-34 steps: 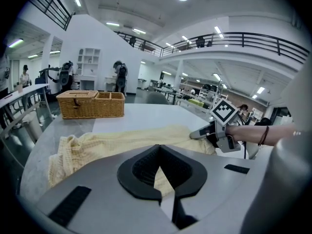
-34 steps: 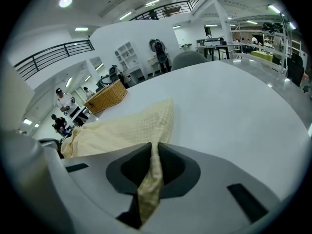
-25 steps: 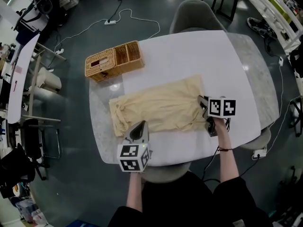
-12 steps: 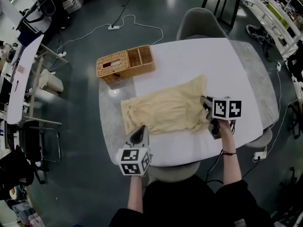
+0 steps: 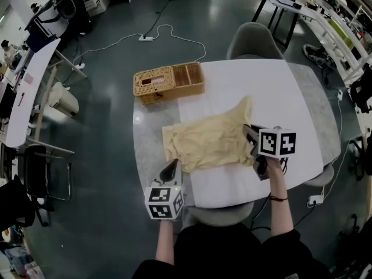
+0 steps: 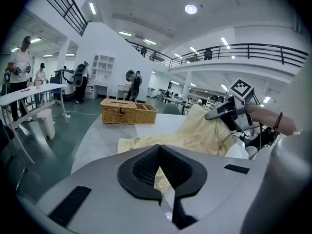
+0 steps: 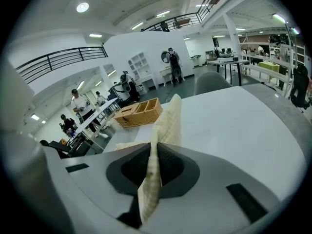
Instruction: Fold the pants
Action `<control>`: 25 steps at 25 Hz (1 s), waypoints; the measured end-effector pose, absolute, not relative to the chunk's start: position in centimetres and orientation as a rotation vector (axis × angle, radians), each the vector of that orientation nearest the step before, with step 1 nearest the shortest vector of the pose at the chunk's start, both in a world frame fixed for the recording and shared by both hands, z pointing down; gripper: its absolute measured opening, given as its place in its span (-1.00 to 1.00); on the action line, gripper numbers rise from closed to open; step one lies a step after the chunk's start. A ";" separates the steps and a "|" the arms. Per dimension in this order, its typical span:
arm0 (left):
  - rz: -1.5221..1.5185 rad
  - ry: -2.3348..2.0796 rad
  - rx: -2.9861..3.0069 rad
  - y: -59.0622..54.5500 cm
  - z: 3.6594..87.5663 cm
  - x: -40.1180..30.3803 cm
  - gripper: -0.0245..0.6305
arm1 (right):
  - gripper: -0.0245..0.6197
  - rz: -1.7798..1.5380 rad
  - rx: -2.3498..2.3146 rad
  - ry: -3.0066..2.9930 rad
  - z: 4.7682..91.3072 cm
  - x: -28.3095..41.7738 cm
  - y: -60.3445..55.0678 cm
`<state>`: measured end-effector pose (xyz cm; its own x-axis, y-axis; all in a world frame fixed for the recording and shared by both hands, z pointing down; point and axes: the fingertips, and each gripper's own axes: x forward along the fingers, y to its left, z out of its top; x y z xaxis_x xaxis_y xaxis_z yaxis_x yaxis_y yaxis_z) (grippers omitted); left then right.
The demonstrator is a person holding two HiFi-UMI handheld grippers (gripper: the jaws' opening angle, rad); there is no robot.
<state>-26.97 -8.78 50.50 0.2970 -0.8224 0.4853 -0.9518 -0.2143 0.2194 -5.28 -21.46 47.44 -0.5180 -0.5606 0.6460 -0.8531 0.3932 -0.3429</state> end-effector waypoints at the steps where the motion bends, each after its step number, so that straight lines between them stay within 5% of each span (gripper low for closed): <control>1: 0.359 -1.580 2.098 -8.7 50.4 -27.4 -0.90 | -0.81 0.913 1.209 -2.235 47.1 -6.0 -21.3; 25: 0.304 -1.590 2.067 -6.4 51.2 -36.5 -0.90 | -0.81 0.795 1.044 -2.318 45.0 -22.1 -19.0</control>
<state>-36.47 -6.44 51.25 0.2890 -0.8343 0.4695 -0.9487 -0.1839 0.2573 -22.15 -19.00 44.97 -0.5980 -0.5069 0.6208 -0.7811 0.5420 -0.3100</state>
